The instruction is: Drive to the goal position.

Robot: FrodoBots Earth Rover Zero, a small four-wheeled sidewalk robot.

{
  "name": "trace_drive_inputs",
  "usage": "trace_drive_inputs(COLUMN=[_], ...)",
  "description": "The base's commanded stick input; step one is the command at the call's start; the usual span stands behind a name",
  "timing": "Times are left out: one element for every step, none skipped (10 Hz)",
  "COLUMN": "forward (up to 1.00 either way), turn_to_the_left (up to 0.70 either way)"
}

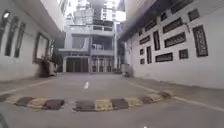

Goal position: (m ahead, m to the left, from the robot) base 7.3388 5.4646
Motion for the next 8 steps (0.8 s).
trace_drive_inputs(forward=[1.0, 1.0, 1.0, 1.0, 1.0, 1.0, 1.0, 1.0], turn_to_the_left=[0.05, 0.05, 0.05, 0.05, 0.05, 0.05, 0.05, 0.05])
